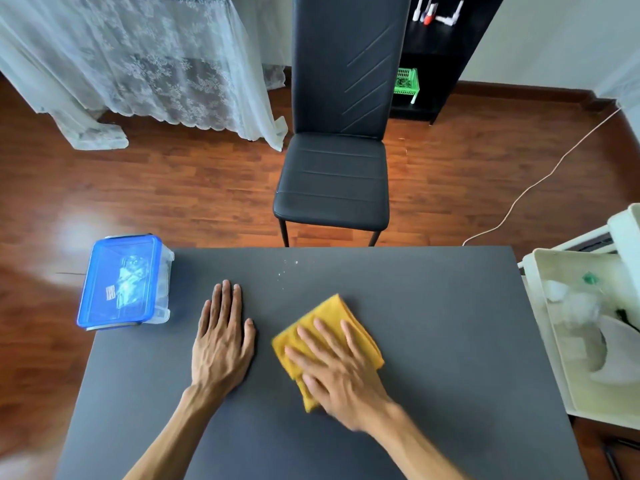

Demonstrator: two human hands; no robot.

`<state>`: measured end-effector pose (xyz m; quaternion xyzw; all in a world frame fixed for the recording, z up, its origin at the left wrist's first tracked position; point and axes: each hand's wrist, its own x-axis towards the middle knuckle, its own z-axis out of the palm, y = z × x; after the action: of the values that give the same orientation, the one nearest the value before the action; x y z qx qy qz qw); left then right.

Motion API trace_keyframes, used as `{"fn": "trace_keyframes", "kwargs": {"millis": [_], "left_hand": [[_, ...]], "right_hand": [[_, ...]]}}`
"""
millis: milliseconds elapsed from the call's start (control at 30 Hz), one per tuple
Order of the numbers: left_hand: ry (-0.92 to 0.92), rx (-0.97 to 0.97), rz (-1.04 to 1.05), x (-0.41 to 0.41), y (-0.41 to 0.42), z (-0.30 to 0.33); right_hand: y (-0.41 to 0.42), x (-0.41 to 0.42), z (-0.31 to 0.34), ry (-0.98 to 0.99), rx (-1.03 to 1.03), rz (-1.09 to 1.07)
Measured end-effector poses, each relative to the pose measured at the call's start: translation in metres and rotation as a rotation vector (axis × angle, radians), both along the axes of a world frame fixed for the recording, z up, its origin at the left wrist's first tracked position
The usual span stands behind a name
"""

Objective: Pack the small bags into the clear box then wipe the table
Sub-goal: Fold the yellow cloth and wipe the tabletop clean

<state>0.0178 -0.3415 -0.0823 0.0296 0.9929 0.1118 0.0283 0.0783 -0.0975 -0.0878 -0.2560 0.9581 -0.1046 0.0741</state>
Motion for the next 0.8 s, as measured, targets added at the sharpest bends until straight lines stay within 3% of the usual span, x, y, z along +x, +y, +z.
{"fn": "trace_keyframes", "kwargs": {"millis": [67, 167, 233, 300, 367, 500, 600, 700, 800], "left_hand": [[0.012, 0.013, -0.023, -0.005, -0.007, -0.001], [0.018, 0.016, -0.015, -0.014, -0.011, -0.003], [0.015, 0.014, -0.010, -0.016, -0.010, -0.004], [0.011, 0.008, -0.013, -0.016, -0.010, -0.004], [0.010, 0.018, -0.016, -0.015, -0.011, -0.005], [0.017, 0.057, -0.003, -0.015, -0.012, -0.002], [0.013, 0.067, 0.005, -0.014, -0.012, 0.001], [0.008, 0.061, 0.016, -0.015, -0.010, 0.001], [0.003, 0.041, 0.002, -0.016, -0.010, 0.000]], "right_hand": [[0.049, 0.019, 0.001, -0.026, 0.012, -0.051], [0.126, -0.006, 0.011, -0.062, 0.076, -0.426], [0.136, -0.053, 0.013, -0.064, 0.091, -0.705], [0.102, -0.099, 0.011, -0.015, 0.103, -0.848], [0.046, -0.129, 0.008, -0.032, 0.070, -0.769], [-0.062, -0.112, 0.002, 0.036, -0.006, -0.280], [-0.059, -0.055, -0.002, 0.008, -0.016, 0.012], [0.018, -0.030, -0.002, 0.008, 0.003, -0.040], [0.075, -0.065, 0.008, -0.034, 0.053, -0.397]]}}
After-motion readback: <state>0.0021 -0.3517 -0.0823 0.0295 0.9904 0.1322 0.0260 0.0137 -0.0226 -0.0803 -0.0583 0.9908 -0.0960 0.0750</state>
